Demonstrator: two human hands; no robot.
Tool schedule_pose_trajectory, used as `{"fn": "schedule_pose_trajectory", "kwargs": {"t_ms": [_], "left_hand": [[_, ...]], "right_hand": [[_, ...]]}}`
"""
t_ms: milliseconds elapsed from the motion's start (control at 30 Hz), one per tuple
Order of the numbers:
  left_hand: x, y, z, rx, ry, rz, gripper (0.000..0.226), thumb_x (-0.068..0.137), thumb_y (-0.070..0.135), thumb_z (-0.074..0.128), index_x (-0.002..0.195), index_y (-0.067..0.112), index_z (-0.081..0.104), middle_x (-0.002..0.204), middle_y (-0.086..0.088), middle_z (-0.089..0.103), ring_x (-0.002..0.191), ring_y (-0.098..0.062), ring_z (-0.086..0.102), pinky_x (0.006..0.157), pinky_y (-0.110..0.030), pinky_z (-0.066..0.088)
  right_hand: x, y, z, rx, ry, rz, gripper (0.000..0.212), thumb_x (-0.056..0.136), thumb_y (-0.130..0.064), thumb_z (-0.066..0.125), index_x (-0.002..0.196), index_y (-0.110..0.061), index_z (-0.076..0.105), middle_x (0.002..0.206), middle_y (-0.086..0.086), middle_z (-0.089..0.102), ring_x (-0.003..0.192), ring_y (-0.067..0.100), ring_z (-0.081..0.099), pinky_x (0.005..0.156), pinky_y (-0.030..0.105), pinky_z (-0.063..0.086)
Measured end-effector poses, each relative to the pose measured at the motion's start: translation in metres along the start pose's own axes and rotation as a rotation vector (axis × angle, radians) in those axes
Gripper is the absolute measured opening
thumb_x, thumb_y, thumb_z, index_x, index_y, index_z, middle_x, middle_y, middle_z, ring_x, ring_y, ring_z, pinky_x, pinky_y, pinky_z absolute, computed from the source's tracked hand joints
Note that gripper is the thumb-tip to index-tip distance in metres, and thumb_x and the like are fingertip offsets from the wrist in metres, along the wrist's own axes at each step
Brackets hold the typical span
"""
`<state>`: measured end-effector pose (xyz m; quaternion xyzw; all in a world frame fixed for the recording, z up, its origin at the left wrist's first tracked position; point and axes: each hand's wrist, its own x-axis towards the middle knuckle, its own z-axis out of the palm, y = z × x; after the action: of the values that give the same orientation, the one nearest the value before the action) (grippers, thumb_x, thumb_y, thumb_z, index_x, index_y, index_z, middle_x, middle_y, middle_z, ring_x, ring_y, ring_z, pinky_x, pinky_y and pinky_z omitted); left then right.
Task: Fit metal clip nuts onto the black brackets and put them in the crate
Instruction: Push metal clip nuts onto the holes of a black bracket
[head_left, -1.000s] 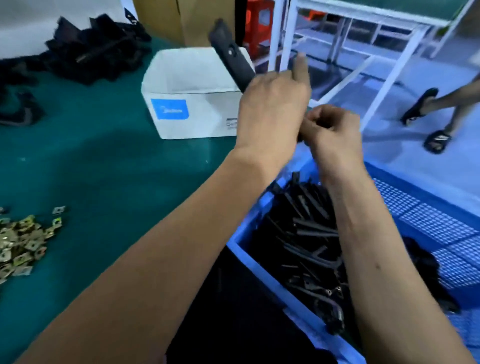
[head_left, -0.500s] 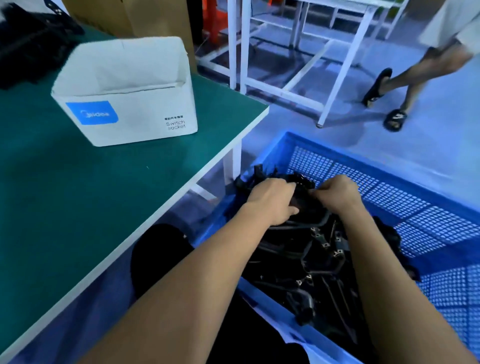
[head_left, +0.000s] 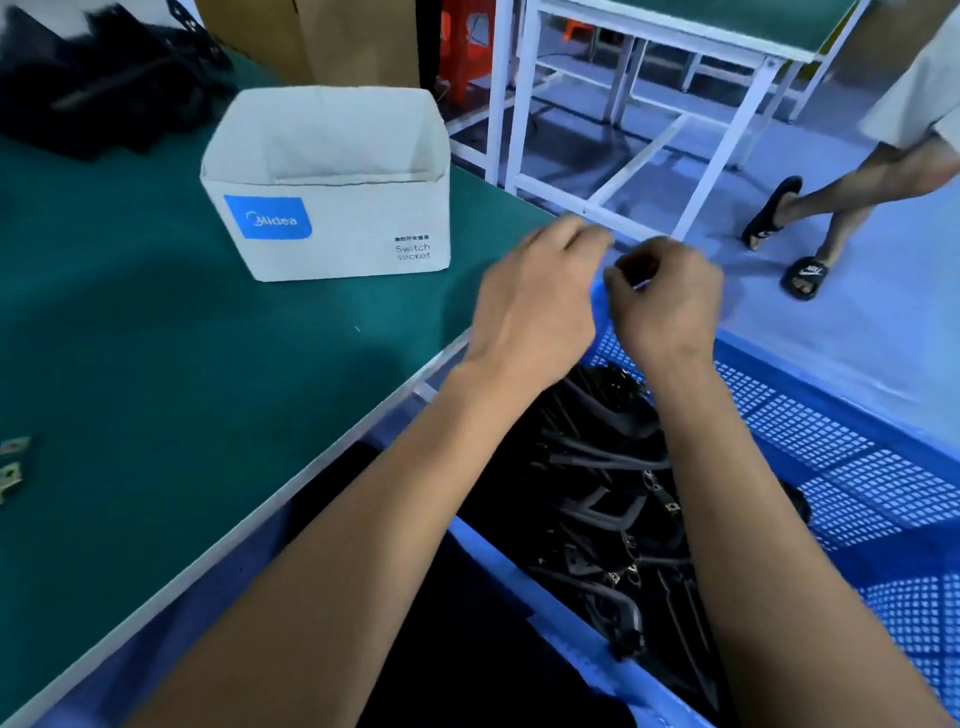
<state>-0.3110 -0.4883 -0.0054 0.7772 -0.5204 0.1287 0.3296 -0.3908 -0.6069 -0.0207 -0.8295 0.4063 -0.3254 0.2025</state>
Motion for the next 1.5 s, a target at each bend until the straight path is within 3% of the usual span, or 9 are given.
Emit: {"fn": "schedule_pose_trajectory", "kwargs": {"t_ms": [167,300,533,767,933,1000,1100,1233,1500], "left_hand": [[-0.017,-0.063,-0.099,-0.006,0.317,-0.255,0.038,0.083,-0.001,0.048,0.114,0.011,0.067,0.112,-0.003,0.067,0.100,-0.025,0.062,0.086,-0.043,0.049],[-0.058,-0.132,-0.176,0.100,0.429,-0.549,0.040,0.075,0.003,0.047,0.106,0.016,0.070,0.107,0.003,0.070,0.097,-0.019,0.064,0.088,-0.035,0.049],[-0.170,-0.225,-0.274,0.179,0.512,-0.933,0.034,0.079,0.008,0.056,0.105,0.021,0.073,0.101,0.010,0.071,0.100,-0.016,0.065,0.091,-0.025,0.049],[-0.251,-0.278,-0.328,0.211,0.560,-1.018,0.019,0.088,0.016,0.066,0.106,0.022,0.069,0.097,0.011,0.068,0.097,-0.012,0.066,0.092,-0.030,0.054],[-0.269,-0.292,-0.336,0.172,0.645,-0.979,0.016,0.088,0.015,0.069,0.103,0.019,0.071,0.093,0.009,0.070,0.086,-0.009,0.068,0.089,-0.030,0.057],[-0.269,-0.295,-0.338,0.170,0.673,-0.968,0.016,0.087,0.015,0.068,0.102,0.019,0.072,0.092,0.009,0.071,0.083,-0.009,0.068,0.087,-0.029,0.057],[-0.270,-0.302,-0.338,0.164,0.701,-0.969,0.016,0.086,0.016,0.067,0.100,0.021,0.072,0.090,0.011,0.070,0.078,-0.001,0.065,0.082,-0.024,0.056],[-0.270,-0.302,-0.333,0.126,0.700,-0.966,0.015,0.086,0.016,0.066,0.100,0.019,0.071,0.090,0.010,0.070,0.074,-0.002,0.066,0.080,-0.028,0.059],[-0.266,-0.296,-0.327,0.117,0.747,-0.942,0.016,0.089,0.026,0.067,0.098,0.014,0.072,0.094,0.005,0.070,0.088,-0.015,0.067,0.084,-0.038,0.057]], "right_hand": [[-0.029,-0.127,0.029,0.276,-0.011,-0.349,0.006,0.086,-0.020,0.066,0.086,-0.017,0.071,0.076,-0.006,0.070,0.070,0.017,0.064,0.070,0.033,0.052],[-0.073,-0.225,0.079,0.375,-0.290,-0.529,0.007,0.085,-0.015,0.065,0.086,-0.018,0.071,0.077,-0.005,0.070,0.070,0.019,0.064,0.070,0.038,0.053],[-0.146,-0.345,0.165,0.270,-0.691,-0.743,0.017,0.086,-0.019,0.067,0.102,-0.016,0.074,0.102,0.007,0.073,0.099,0.030,0.066,0.088,0.038,0.052],[-0.182,-0.418,0.237,0.027,-0.649,-0.876,0.057,0.089,-0.034,0.074,0.139,-0.027,0.048,0.143,0.012,0.030,0.134,0.036,0.026,0.096,0.045,0.048],[-0.165,-0.449,0.274,-0.027,-0.711,-0.663,0.070,0.093,-0.041,0.069,0.153,-0.040,0.033,0.166,0.017,0.003,0.151,0.038,0.009,0.109,0.047,0.039],[-0.152,-0.459,0.283,-0.043,-0.784,-0.518,0.068,0.095,-0.041,0.064,0.155,-0.041,0.033,0.165,0.016,0.016,0.151,0.038,0.011,0.114,0.044,0.033],[-0.142,-0.469,0.295,0.168,-0.811,-0.318,0.047,0.093,-0.029,0.067,0.139,-0.024,0.059,0.141,0.007,0.056,0.141,0.031,0.038,0.106,0.034,0.042],[-0.148,-0.465,0.289,0.594,-0.758,-0.028,0.015,0.083,-0.021,0.080,0.095,-0.012,0.077,0.094,0.001,0.075,0.085,0.013,0.067,0.062,0.019,0.049],[-0.180,-0.443,0.256,0.937,-0.673,0.016,0.012,0.084,-0.021,0.080,0.071,-0.023,0.079,0.073,-0.010,0.074,0.075,0.009,0.069,0.068,0.019,0.053]]}}
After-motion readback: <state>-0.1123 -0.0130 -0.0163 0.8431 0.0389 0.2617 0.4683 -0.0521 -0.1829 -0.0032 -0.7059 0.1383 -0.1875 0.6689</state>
